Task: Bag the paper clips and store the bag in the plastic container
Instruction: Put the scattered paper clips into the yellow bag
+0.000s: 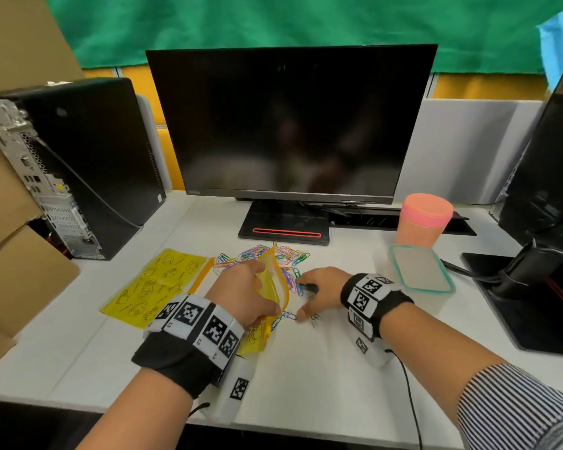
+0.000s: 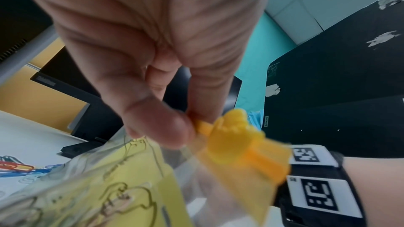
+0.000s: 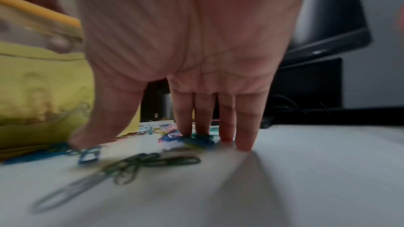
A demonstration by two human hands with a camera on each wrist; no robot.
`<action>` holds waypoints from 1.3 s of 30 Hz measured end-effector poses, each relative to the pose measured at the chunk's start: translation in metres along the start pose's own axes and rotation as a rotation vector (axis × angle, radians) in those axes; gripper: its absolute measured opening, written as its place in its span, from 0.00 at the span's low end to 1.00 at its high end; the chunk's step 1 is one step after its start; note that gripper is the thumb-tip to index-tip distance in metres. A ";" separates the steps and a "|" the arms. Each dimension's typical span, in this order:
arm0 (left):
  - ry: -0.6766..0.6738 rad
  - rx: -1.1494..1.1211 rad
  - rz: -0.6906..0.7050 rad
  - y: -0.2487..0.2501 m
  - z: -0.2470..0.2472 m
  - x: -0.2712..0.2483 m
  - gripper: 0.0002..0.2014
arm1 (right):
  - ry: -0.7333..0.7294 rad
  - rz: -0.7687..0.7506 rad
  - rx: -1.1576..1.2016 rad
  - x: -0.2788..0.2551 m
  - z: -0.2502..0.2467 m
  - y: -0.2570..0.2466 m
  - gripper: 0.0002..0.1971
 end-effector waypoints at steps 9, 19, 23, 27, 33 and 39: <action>-0.015 -0.007 0.004 0.002 0.011 0.001 0.39 | 0.125 -0.094 -0.143 -0.017 0.005 -0.018 0.21; -0.027 -0.021 -0.001 0.004 0.016 -0.002 0.40 | 0.372 -0.044 0.024 -0.030 -0.012 -0.009 0.13; -0.043 -0.029 -0.007 0.006 0.021 -0.003 0.40 | 0.587 -0.022 0.546 -0.051 -0.033 -0.009 0.09; -0.056 -0.049 -0.001 0.009 0.027 -0.002 0.41 | 0.675 -0.120 0.971 -0.057 -0.044 -0.033 0.10; -0.027 -0.018 0.021 0.012 0.021 -0.005 0.41 | 0.648 -0.036 0.717 -0.042 -0.031 -0.054 0.07; -0.035 -0.041 0.024 0.008 0.020 -0.003 0.42 | 0.733 -0.005 0.923 -0.042 -0.035 -0.043 0.09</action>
Point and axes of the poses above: each hand's wrist, its own x-axis towards the middle knuckle, its own z-axis out of the palm, y = z × x, the point moved 7 cm from there along x, towards the middle knuckle, and after that the axes turned 15 degrees about -z, right-handed, at the moved point
